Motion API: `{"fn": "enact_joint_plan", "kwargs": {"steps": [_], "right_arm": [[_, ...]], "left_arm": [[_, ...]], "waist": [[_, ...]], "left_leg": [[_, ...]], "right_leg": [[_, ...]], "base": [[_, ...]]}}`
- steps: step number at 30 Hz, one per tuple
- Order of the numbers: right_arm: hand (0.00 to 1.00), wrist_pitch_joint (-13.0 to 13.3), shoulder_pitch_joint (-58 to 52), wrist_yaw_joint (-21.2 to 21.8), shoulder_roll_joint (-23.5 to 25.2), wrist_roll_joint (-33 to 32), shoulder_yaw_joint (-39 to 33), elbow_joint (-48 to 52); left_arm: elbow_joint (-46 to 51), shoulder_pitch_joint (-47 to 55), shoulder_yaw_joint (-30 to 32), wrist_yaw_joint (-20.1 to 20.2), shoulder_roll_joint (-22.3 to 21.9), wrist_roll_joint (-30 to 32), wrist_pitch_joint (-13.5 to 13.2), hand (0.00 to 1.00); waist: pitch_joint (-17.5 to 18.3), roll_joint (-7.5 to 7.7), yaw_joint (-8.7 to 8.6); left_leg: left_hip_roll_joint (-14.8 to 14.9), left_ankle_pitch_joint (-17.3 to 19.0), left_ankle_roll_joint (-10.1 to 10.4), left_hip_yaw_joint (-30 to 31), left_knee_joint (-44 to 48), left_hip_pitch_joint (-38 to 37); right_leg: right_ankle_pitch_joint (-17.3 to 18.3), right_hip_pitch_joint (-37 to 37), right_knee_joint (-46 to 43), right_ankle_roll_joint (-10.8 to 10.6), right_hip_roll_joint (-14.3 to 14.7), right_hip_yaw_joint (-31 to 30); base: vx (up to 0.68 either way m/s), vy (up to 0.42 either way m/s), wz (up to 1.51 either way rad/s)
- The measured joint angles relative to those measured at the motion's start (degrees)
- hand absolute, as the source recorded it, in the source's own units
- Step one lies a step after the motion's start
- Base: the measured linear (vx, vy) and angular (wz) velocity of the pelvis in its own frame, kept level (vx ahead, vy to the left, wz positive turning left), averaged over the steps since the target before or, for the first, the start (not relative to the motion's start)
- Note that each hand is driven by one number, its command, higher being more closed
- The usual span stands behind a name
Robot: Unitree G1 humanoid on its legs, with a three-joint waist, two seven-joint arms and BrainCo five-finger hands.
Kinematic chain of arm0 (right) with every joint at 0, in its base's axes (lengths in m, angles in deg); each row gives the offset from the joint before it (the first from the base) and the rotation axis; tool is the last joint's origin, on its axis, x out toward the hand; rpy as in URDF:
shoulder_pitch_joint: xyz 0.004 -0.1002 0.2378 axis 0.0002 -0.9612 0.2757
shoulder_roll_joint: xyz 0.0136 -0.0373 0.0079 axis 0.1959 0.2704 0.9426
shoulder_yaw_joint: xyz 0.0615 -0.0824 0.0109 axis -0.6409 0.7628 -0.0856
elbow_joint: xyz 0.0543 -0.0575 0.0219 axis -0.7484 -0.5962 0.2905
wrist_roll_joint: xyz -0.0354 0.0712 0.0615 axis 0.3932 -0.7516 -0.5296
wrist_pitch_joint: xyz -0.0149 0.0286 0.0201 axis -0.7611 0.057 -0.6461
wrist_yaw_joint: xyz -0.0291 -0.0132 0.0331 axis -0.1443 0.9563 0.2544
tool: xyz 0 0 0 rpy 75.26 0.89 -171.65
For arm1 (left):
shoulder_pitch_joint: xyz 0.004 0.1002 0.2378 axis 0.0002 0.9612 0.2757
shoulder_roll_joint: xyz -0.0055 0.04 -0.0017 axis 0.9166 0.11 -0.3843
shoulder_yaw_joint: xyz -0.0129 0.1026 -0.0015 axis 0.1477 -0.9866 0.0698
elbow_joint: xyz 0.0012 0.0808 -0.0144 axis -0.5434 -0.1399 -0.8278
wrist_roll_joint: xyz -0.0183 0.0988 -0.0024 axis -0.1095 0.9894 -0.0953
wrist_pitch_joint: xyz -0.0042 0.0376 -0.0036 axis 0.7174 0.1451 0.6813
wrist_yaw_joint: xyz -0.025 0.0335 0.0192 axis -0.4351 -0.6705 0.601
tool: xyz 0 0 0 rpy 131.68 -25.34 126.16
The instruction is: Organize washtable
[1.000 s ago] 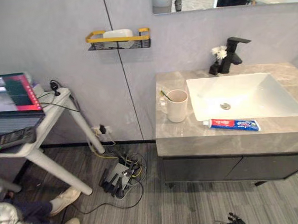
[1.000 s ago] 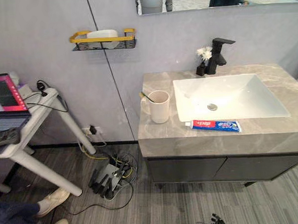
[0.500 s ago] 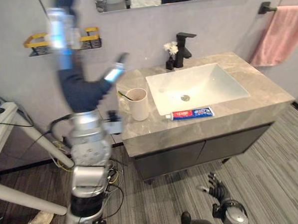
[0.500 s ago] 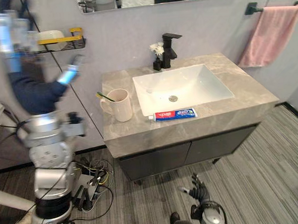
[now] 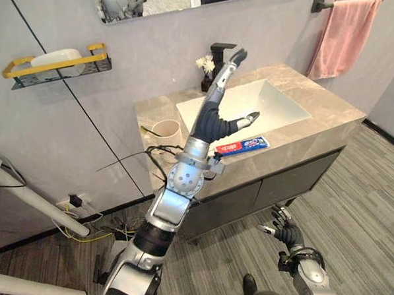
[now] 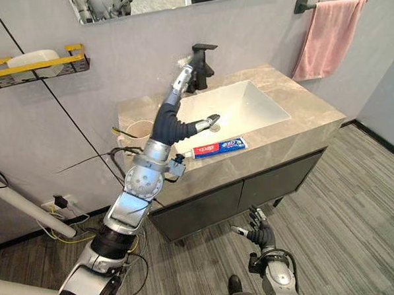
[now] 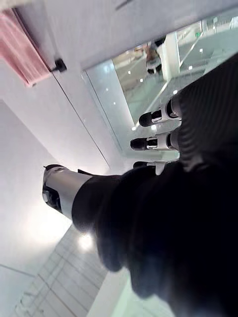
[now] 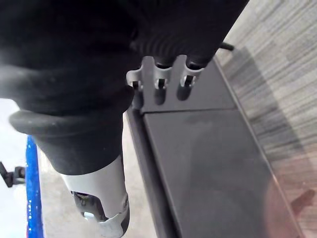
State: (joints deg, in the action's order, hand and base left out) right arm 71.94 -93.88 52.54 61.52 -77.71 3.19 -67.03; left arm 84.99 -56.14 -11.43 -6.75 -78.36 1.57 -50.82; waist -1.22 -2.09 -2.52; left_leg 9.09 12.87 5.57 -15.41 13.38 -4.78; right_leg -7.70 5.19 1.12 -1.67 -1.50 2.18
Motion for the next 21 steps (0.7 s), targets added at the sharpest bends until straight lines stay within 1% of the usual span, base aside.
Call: {"fn": "enact_joint_plan", "kwargs": {"steps": [1,2,3,4,5,6,7,8,10,11,12,14,16,21], "right_arm": [[0.0,0.1,0.0,0.4,-0.1,-0.3,0.5,-0.5],[0.0,0.3,0.0,0.7,-0.2,-0.6,1.9,-1.6],[0.0,0.4,-0.3,0.9,-0.2,-0.7,2.2,-1.6],[0.0,0.6,-0.6,1.7,-0.2,-1.1,2.3,-1.6],[0.0,0.6,-0.6,1.9,-0.1,-1.6,2.3,-1.6],[0.0,1.0,-0.3,1.9,-0.7,-2.1,2.4,-1.7],[0.0,1.3,-0.2,1.8,-1.4,-2.4,2.5,-1.9],[0.0,1.9,0.1,1.8,-2.8,-2.6,2.9,-2.7],[0.0,2.0,-0.4,1.9,-3.3,-2.7,4.0,-3.5],[0.0,2.0,-1.2,2.0,-3.2,-2.7,4.4,-3.5],[0.0,2.0,-2.1,2.4,-2.9,-2.7,4.4,-3.5],[0.0,1.9,-3.0,2.5,-2.5,-2.6,4.4,-3.5],[0.0,1.9,-2.9,2.5,-2.4,-2.6,4.7,-3.6],[0.0,2.0,-1.8,2.5,-2.4,-2.1,6.7,-5.2]], "left_arm": [[-0.6,-0.2,-0.1,0.0,0.0,0.2,0.2,0.0],[-2.1,-0.4,-0.2,-0.1,-0.1,1.3,0.5,0.0],[-3.2,-0.8,-0.3,-0.1,0.0,1.6,0.6,0.0],[-5.6,-2.0,-0.3,-0.3,-0.1,3.0,1.0,0.0],[-6.8,-2.9,-0.3,-0.4,0.0,4.3,1.3,0.0],[-8.0,-4.1,-0.4,-0.5,0.0,6.8,1.8,0.0],[-8.4,-4.7,-0.4,-0.5,0.1,7.9,1.9,0.0],[-9.1,-5.9,-0.4,-0.8,0.1,10.4,2.0,0.0],[-9.2,-6.0,-1.1,-1.2,1.1,13.1,2.3,0.0],[-9.3,-6.1,-1.6,-1.2,1.2,14.6,2.7,0.0],[-9.4,-6.1,-2.2,-1.1,1.0,15.6,3.2,0.0],[-9.4,-6.1,-3.5,-0.4,1.0,16.5,3.4,0.0],[-9.9,-6.1,-4.9,0.3,1.0,17.8,3.7,0.0],[-14.8,-5.9,-6.5,1.1,0.9,20.4,3.8,0.0]], "waist": [[-0.1,0.1,-0.02],[-0.9,0.39,0.02],[-1.4,0.41,0.05],[-2.4,0.43,-0.02],[-3.1,0.77,0.03],[-3.4,0.15,0.05],[-3.4,-0.28,0.13],[-3.6,-1.5,0.26],[-3.6,-1.23,0.36],[-4.1,-0.55,0.04],[-4.2,-0.34,-0.01],[-4.3,-0.27,-0.03],[-4.2,-0.35,-0.03],[-4.2,-0.32,-0.64]], "left_leg": [[0.0,0.0,0.0,0.3,1.1,0.2],[0.3,0.0,0.0,1.6,5.2,0.9],[0.5,0.0,0.0,2.2,7.3,1.5],[0.7,0.2,-0.2,4.0,11.8,3.1],[0.7,1.7,-1.4,5.2,13.8,4.4],[0.0,2.3,-2.1,6.3,12.6,6.1],[-0.3,2.2,-2.1,6.6,10.5,7.0],[-0.8,0.9,-2.1,6.6,6.4,8.1],[-2.3,0.3,-2.5,5.0,3.2,6.5],[-3.4,-0.6,-2.8,4.5,1.3,5.7],[-4.2,-1.4,-2.9,4.4,0.1,5.6],[-5.2,-2.3,-3.5,4.3,-1.7,4.9],[-5.8,-2.9,-3.8,4.1,-2.6,4.8],[-6.3,-3.0,-3.8,4.0,-3.9,4.0]], "right_leg": [[0.1,-0.4,0.0,0.1,0.2,-0.1],[0.6,-1.9,0.0,0.4,0.2,-0.4],[1.0,-2.6,-0.1,0.6,0.2,-0.4],[2.2,-3.7,-0.4,1.3,0.1,-0.1],[2.5,-3.8,-0.7,1.5,-0.1,-0.3],[2.5,-3.4,-0.9,1.5,-0.3,-0.4],[2.6,-2.7,-1.3,1.4,-0.3,-0.4],[2.9,-1.2,-2.0,0.4,0.1,-1.0],[2.1,-1.5,-0.5,-0.6,-0.9,-2.2],[1.2,-1.5,0.2,-1.1,-2.0,-2.4],[0.5,-1.4,1.1,-1.1,-2.8,-2.4],[-0.1,-1.3,2.3,-1.8,-3.5,-2.4],[-0.6,-1.4,3.2,-2.5,-3.7,-2.5],[-0.8,-1.9,4.4,-2.7,-4.4,-2.6]], "base": [[0.06,-0.007,-0.07],[0.03,-0.008,-0.09],[0.01,0.0,0.06],[-0.02,0.019,0.12],[-0.04,0.054,0.13],[-0.05,0.07,-0.02],[-0.08,0.11,-0.15],[-0.09,0.132,-0.37],[-0.04,0.112,-0.29],[0.02,0.117,-0.04],[0.02,0.112,-0.03],[0.05,0.088,0.01],[0.08,0.048,0.0],[0.07,0.038,-0.01]]}}
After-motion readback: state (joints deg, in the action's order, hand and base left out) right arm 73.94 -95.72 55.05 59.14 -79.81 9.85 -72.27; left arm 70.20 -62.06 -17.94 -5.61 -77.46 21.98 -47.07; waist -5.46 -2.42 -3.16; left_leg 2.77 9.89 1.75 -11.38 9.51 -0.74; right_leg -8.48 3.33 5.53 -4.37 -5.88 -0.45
